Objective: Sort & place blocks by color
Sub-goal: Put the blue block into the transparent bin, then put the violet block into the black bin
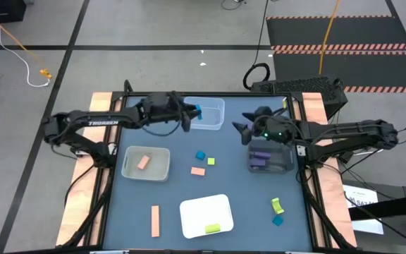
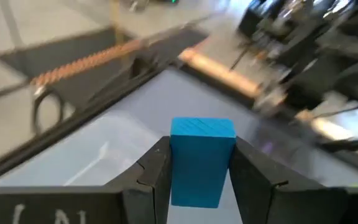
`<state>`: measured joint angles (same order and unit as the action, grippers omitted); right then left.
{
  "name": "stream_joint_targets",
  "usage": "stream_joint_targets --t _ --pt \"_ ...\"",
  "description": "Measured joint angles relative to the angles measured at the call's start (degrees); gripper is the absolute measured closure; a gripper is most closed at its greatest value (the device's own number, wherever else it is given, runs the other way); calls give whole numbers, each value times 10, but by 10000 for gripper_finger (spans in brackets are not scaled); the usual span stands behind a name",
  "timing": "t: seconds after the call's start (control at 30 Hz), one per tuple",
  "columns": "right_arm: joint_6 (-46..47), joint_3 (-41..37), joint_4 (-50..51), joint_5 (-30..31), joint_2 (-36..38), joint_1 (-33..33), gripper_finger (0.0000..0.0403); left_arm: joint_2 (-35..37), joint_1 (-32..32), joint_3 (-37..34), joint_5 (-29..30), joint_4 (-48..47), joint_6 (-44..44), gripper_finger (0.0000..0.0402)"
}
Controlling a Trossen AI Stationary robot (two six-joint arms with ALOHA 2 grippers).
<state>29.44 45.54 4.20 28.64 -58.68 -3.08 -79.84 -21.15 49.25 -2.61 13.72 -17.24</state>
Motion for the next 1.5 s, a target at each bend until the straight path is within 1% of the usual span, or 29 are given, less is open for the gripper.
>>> stream_joint_targets --t 0.1,0.37,0.43,0.53,0.6,0.67,0.73,0.8,0.93,1.03,1.17,1.3,1.5 --pt "-26 0 -3 -1 -22 -23 89 -37 -19 0 0 -2 1 275" --pt "-25 0 47 -2 -60 -101 89 -119 -50 0 0 3 2 275" --pt "-25 0 64 -33 -62 -124 89 -133 -57 0 1 4 2 275" --pt "-3 0 92 -79 -62 -159 89 -155 -64 0 1 13 3 274" --pt "2 0 108 -91 -65 -179 89 -164 -69 0 1 13 3 253" --pt "2 0 125 -93 -73 -198 89 -171 -74 0 3 24 3 220" --pt "-2 0 130 -96 -84 -213 89 -171 -78 0 3 19 4 189" --pt "-3 0 132 -112 -100 -229 89 -170 -80 0 4 28 4 168" --pt "-7 0 144 -140 -139 -252 89 -159 -84 0 4 48 -10 151" --pt "-28 0 150 -156 -167 -264 89 -144 -85 0 4 62 -41 154" --pt "-56 0 153 -211 -197 -278 89 -118 -85 0 4 68 -67 165" --pt "-103 0 163 -214 -225 -284 89 -86 -85 0 4 70 -71 176" --pt "-132 0 163 -214 -269 -300 89 -35 -85 0 3 71 -71 189"
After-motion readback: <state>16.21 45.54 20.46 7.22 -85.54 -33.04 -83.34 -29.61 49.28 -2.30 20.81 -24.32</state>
